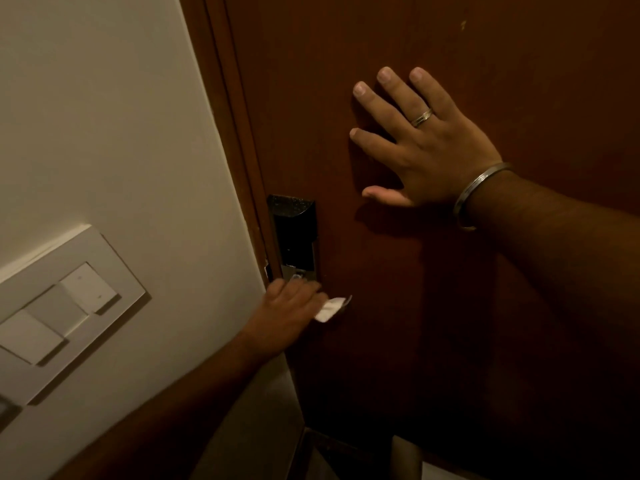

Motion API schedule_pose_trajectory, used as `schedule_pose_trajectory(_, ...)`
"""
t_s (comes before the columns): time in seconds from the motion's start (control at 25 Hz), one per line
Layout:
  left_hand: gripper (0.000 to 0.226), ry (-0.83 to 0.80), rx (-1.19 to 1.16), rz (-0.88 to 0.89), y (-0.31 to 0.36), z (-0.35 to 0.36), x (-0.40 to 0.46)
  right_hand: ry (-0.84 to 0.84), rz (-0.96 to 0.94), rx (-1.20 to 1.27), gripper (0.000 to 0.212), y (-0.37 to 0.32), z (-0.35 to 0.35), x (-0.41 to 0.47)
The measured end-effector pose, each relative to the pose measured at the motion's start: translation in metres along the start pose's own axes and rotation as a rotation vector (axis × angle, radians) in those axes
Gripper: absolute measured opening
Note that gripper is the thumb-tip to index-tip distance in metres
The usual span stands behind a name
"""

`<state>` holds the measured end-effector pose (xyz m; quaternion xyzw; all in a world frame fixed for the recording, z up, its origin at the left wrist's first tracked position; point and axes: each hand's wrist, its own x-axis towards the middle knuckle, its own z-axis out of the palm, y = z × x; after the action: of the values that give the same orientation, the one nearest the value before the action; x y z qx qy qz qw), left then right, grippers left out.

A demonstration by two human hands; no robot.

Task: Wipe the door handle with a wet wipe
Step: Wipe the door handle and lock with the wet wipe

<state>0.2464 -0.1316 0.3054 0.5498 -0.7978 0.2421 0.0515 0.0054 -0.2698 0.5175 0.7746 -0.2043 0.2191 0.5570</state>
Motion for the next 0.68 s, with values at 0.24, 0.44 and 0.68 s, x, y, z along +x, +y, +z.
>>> schedule_pose_trajectory(0.24,0.017,-0.24,-0.055,-0.114,0.035,-0.008,0.038,0.006,-0.001,0.0,0.082,0.0,-0.001,0.001)
schedule_pose_trajectory(0.44,0.041,-0.068,-0.118,-0.005,0.016,0.001,0.012,0.021,-0.006,-0.011,0.082,0.0,0.001,0.0)
schedule_pose_trajectory(0.68,0.011,-0.243,-0.011,-0.068,0.018,-0.014,0.036,0.005,-0.004,-0.005,0.082,0.001,-0.001,0.0)
